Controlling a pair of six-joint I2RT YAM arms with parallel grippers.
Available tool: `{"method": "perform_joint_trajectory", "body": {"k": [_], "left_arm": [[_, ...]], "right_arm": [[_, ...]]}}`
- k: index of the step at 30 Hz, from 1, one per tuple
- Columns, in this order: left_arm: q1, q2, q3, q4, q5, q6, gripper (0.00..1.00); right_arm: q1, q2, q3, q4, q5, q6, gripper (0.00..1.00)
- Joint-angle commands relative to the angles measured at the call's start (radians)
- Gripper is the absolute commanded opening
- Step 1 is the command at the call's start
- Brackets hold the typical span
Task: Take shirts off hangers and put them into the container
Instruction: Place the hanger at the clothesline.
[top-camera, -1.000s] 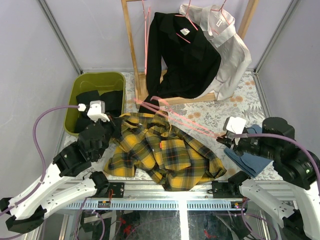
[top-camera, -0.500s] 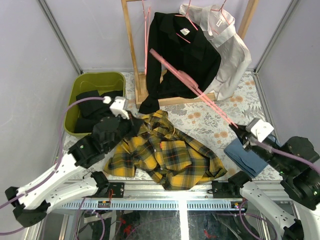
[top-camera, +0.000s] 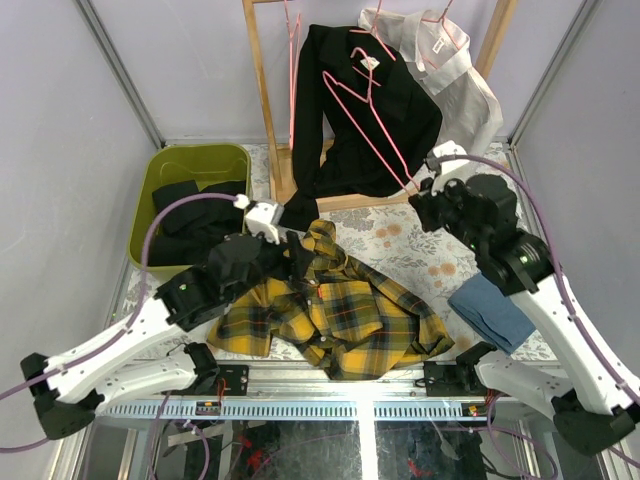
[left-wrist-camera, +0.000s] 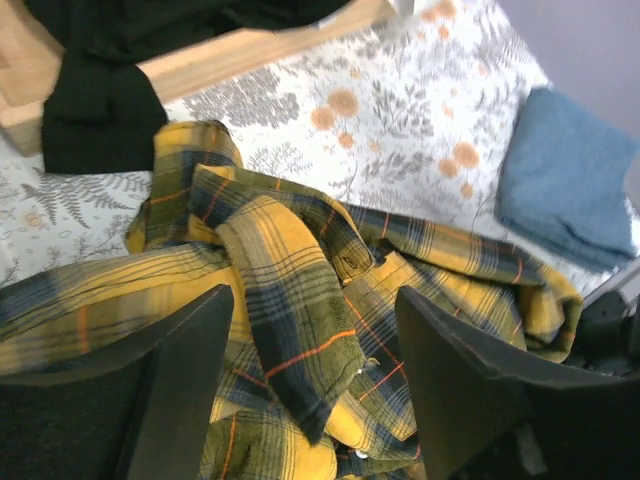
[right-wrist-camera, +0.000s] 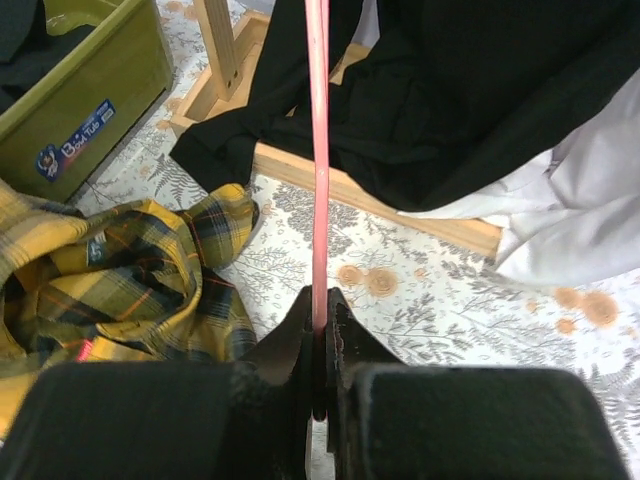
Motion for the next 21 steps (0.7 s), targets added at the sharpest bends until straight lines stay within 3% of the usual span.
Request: {"method": "perform_joint_trajectory", "body": {"k": [1,4,9,16,21], "left_arm": [[0.0,-0.123,-0.012,-0.031,-0.167,-0.016,0.69],[0.0,-0.185,-0.034,-0.036,-0.193,-0.023,0.81],[0.0,-0.233,-0.042,-0.043,-0.198,-0.03,0.91],[-0.001,-0.238,-0.03,-0.049,-0.213,-0.035,1.0],[0.0,-0.235,-0.023,-0.051,-0.224,-0.04,1.0]], "right_arm": [[-0.002,0.073,0.107,0.134,0.066,0.201,0.0],[-0.002,0.133,0.15,0.165,0.061,0.268,0.0],[-0.001,0.229,0.229,0.193,0.018,0.34,0.0],[-0.002,0.359,0.356,0.196,-0.006,0.41,0.0],[-0.002,0.453,0.451,0.19,-0.05,0.433,0.0]]}}
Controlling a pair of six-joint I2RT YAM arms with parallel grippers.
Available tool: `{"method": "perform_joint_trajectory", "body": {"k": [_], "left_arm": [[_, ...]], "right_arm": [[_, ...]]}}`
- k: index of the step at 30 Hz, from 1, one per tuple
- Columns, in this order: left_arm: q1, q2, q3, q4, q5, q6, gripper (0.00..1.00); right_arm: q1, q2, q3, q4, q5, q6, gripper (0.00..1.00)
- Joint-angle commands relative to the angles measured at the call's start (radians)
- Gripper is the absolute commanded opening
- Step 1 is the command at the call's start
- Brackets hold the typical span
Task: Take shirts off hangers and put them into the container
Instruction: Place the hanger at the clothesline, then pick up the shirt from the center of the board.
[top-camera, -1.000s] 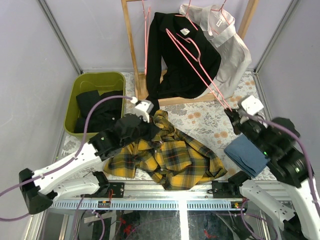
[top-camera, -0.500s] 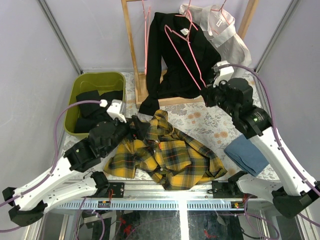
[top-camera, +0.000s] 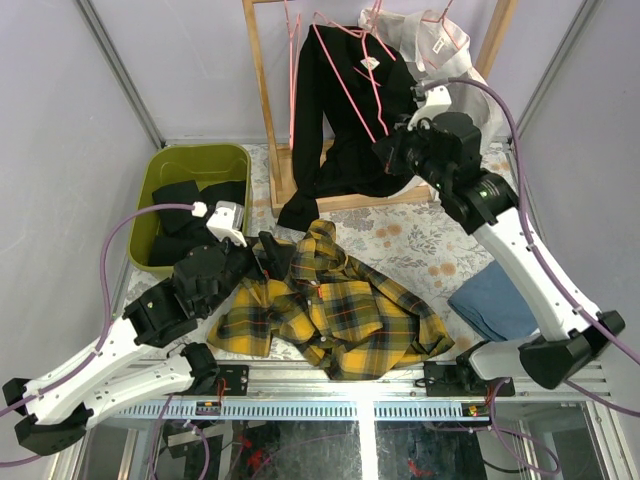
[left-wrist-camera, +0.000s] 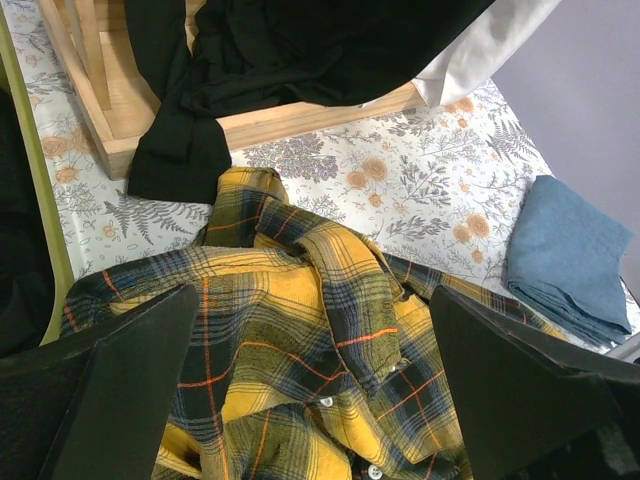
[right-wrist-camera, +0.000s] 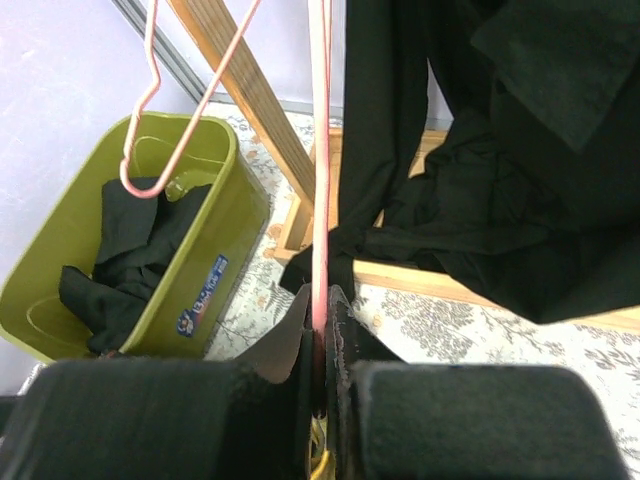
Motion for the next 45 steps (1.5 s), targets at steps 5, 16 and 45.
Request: {"method": "perform_joint_trajectory", "body": {"k": [5,16,45], "left_arm": [[-0.001,-0.004,0.011,-0.011,-0.047,-0.021,1.0],[0.0,0.01,0.011,-0.01,-0.044,-0.04,1.0],[0.0,0.067,0.025,0.036,-0.009,-0.065,1.0]], "right_arm": [[-0.001,0.18,0.295,-0.036,-0.031,0.036,0.0],[0.019,0.544,0.775,-0.416,0.084,-0.073,0.0],[0.042,0.133,0.205,-0.111,0.034,-0.166,0.74]]}}
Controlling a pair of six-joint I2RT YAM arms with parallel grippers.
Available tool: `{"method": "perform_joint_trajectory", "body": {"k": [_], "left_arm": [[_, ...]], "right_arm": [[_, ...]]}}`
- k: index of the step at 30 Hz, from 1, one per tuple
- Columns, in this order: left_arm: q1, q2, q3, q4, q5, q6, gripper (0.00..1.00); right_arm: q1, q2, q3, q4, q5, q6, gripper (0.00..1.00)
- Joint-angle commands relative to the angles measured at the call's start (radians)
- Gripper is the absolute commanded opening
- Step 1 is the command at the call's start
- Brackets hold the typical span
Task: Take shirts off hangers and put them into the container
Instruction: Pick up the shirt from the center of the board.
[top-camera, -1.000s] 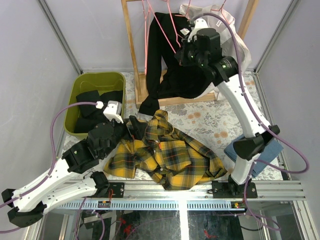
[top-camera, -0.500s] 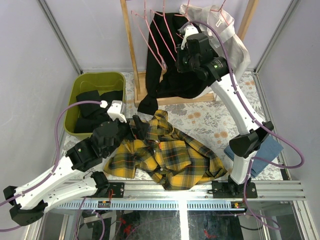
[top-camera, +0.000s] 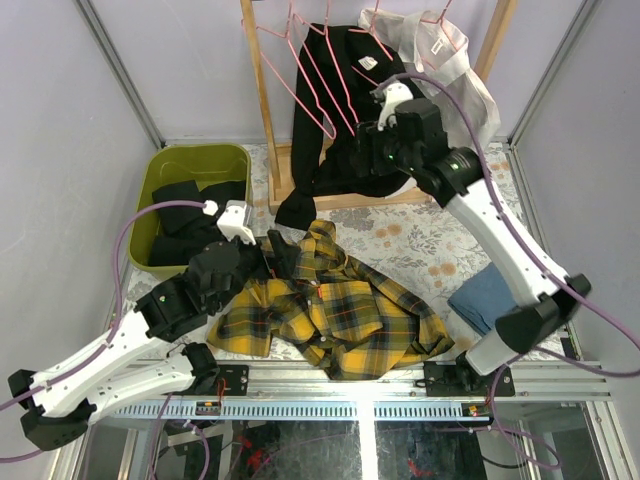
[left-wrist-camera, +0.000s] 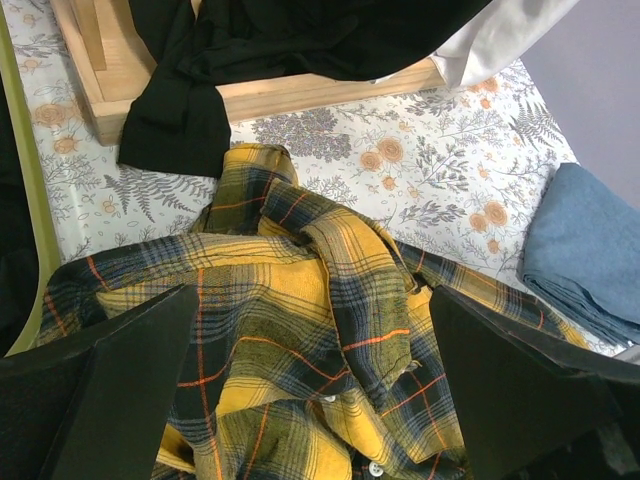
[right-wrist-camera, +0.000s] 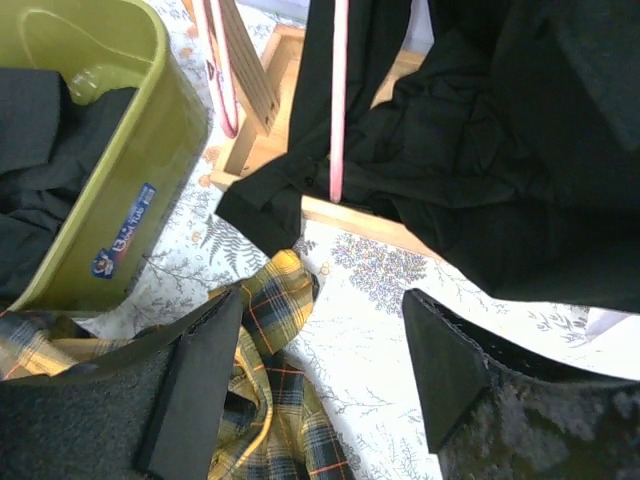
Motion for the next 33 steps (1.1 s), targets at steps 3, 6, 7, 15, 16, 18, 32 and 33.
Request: {"method": "perform_joint_trajectory", "body": {"k": [3,6,7,15,16,18,32,33], "left_arm": [[0.0,0.025,0.025,0.078,0.033,-0.006,1.0],[-0.001,0.064,0.039,0.09,0.085,0.014,1.0],[-0.001,0.081,0.046,0.088,0.098,0.016,1.0],[0.0,0.27,0.121,0.051,0.152,0.023,1.0],[0.0,0.311,0.132,0.049,0.163,0.028,1.0],[0.0,0.377,0.15,0.041,0.156,0.039,1.0],[0.0,0.784,0.057,0.066,0.313,-0.022,1.0],[0.0,0.813,0.058,0.058,0.336,-0.014,1.0]], "right_arm": [[0.005,-0.257,-0.213,0.219,0.047,-0.035,0.77],[0.005,-0.353,-0.339,0.261,0.071,-0.048,0.79],[0.005,-0.386,-0.379,0.276,0.074,-0.051,0.81],[0.005,-0.567,-0.686,0.341,0.073,-0.023,0.83],[0.005,-0.578,-0.716,0.342,0.078,-0.012,0.83],[0.005,-0.591,-0.757,0.334,0.08,0.012,0.83],[0.005,-0.574,-0.825,0.268,0.039,0.085,0.84],[0.005,-0.574,-0.83,0.267,0.039,0.089,0.85]]}}
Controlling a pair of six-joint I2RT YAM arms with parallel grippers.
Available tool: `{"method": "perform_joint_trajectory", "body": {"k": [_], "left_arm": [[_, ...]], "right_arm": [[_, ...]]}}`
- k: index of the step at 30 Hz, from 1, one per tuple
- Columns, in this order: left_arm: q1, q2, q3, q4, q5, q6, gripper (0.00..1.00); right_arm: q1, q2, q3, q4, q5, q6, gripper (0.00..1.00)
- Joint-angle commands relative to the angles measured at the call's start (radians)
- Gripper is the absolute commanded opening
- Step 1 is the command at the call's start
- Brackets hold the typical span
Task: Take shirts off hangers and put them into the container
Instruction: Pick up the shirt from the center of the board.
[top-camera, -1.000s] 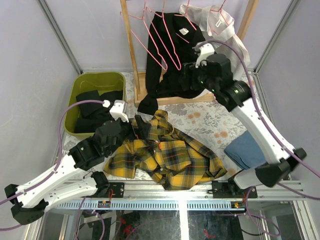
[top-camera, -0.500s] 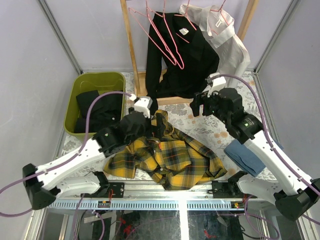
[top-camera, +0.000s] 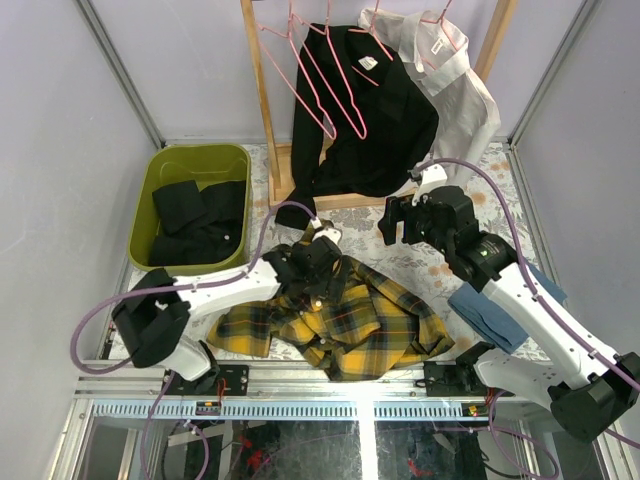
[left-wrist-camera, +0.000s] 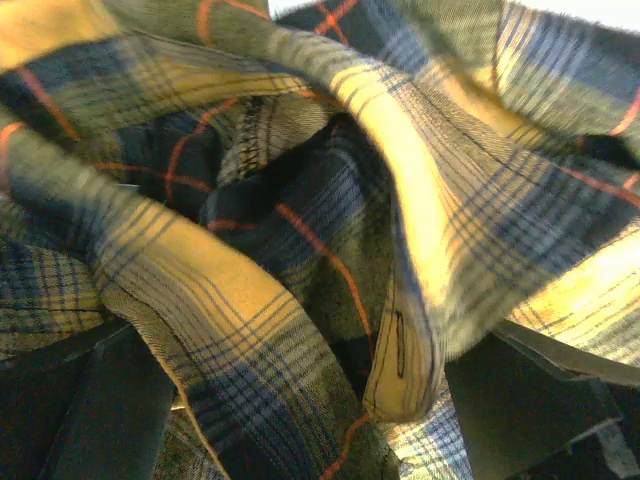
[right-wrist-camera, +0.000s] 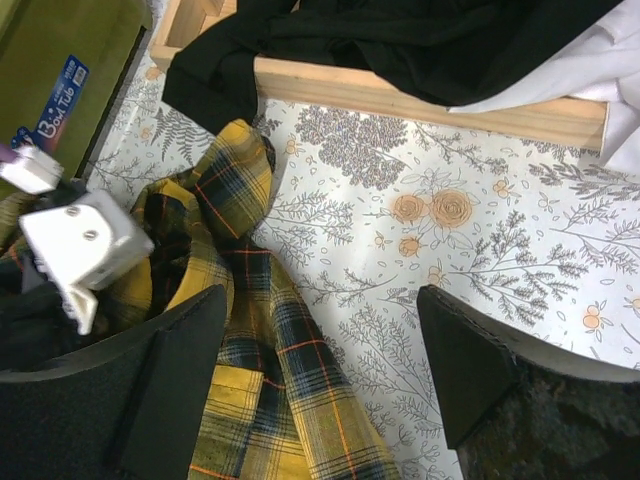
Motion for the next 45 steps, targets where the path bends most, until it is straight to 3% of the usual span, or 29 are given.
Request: {"method": "perform_joint_trajectory", "body": {"k": [1,3,6,11,12,18,23,29,36,41,45], "left_arm": [[0.0,0.102,-0.017,0.016,0.135,-0.003,1.0],[0.0,0.185,-0.006,-0.011,0.154,0.006,0.87],[-0.001,0.229,-0.008,0.001,0.165,0.001,0.59],[-0.001,0.129,0.033,0.011,0.111,-0.007,0.05],[0.0,0.087,0.056,0.003,0.092,-0.001,0.0],[0.0,-0.218,0.263,-0.05,-0.058,0.117,0.0],[0.0,-0.321,0.4,-0.101,-0.194,0.262,0.0],[-0.011,-0.384,0.347,-0.036,-0.014,0.358,0.0],[-0.142,-0.321,0.153,0.05,0.104,0.236,0.0],[-0.232,-0.235,0.049,0.136,0.111,0.157,0.12],[-0.26,-0.177,-0.014,0.234,0.159,0.093,0.43]], "right_arm": [[0.004,-0.004,-0.016,0.008,-0.011,0.027,0.85],[0.004,-0.003,-0.022,0.007,-0.011,0.034,0.85],[0.004,-0.002,-0.026,0.004,-0.013,0.042,0.85],[0.004,-0.007,-0.025,-0.008,0.003,0.042,0.85],[0.004,-0.01,-0.026,-0.009,0.011,0.041,0.85],[0.004,-0.046,-0.035,-0.01,0.084,0.04,0.86],[0.004,-0.103,-0.074,0.033,0.161,0.074,0.87],[0.004,-0.182,-0.129,0.091,0.261,0.107,0.87],[0.004,-0.245,-0.163,0.103,0.377,0.125,0.87],[0.003,-0.264,-0.184,0.126,0.385,0.125,0.87],[0.003,-0.252,-0.184,0.124,0.383,0.13,0.87]]}}
